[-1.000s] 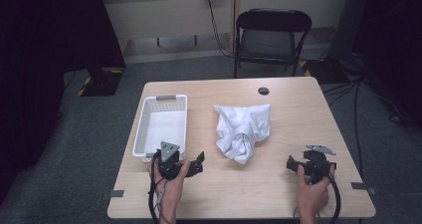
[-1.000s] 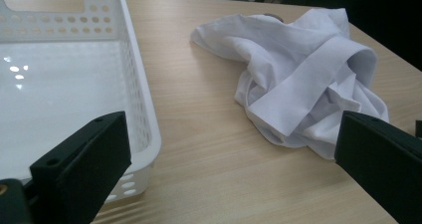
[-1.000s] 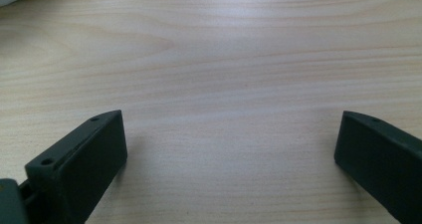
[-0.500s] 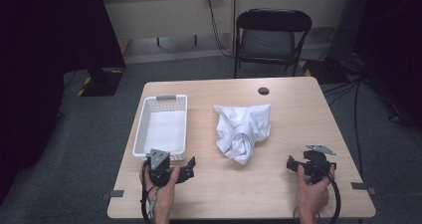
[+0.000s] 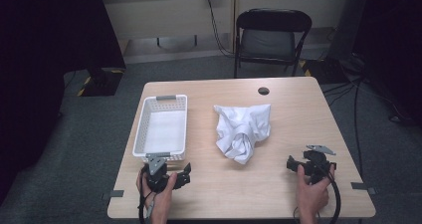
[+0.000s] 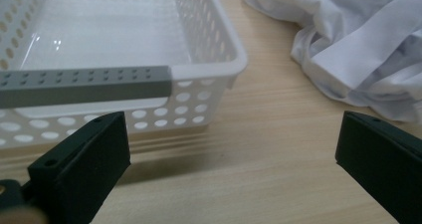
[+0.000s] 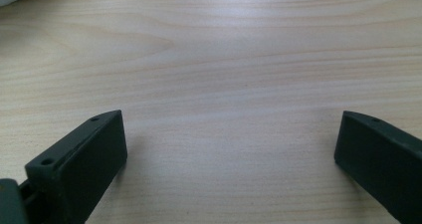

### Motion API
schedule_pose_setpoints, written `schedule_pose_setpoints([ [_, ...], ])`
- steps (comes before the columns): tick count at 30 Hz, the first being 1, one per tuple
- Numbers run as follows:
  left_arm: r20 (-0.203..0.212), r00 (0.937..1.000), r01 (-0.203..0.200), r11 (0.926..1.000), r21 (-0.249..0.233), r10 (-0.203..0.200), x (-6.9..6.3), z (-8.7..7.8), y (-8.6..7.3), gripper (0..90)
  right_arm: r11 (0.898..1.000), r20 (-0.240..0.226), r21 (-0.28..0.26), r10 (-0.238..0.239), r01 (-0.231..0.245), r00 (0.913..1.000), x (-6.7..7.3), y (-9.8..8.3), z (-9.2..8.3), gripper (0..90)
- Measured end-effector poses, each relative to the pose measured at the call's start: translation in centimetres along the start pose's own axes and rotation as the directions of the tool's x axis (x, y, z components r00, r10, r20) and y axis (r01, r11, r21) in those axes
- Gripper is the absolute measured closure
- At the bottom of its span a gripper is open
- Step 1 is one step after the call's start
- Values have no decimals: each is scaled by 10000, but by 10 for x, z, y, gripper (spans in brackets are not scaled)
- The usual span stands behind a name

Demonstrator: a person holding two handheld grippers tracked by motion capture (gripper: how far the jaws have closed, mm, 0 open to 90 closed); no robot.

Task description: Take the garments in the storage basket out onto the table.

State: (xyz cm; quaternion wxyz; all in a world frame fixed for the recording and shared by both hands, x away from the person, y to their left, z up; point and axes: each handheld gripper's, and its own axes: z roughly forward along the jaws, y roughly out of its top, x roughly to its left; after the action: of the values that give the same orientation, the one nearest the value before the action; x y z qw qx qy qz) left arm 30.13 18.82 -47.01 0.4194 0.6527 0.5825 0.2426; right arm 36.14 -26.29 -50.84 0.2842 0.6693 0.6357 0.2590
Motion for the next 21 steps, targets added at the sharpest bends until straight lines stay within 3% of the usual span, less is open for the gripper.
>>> schedule_pose_setpoints([
  [6, 73, 10000, 29, 9993, 369, -32, 0, 7, -8, 2, 10000, 1, -1, 0, 0, 10000, 0, 0, 0, 0],
  [16, -340, 9994, 23, 9914, 1308, 22, 3, 19, -17, 2, 10000, 0, -1, 3, -3, 10000, 0, 0, 0, 0],
  [21, -482, 9988, 11, 9894, 1451, 59, 5, 23, -22, 2, 10000, 0, 0, 0, 0, 10000, 0, 0, 0, 0],
])
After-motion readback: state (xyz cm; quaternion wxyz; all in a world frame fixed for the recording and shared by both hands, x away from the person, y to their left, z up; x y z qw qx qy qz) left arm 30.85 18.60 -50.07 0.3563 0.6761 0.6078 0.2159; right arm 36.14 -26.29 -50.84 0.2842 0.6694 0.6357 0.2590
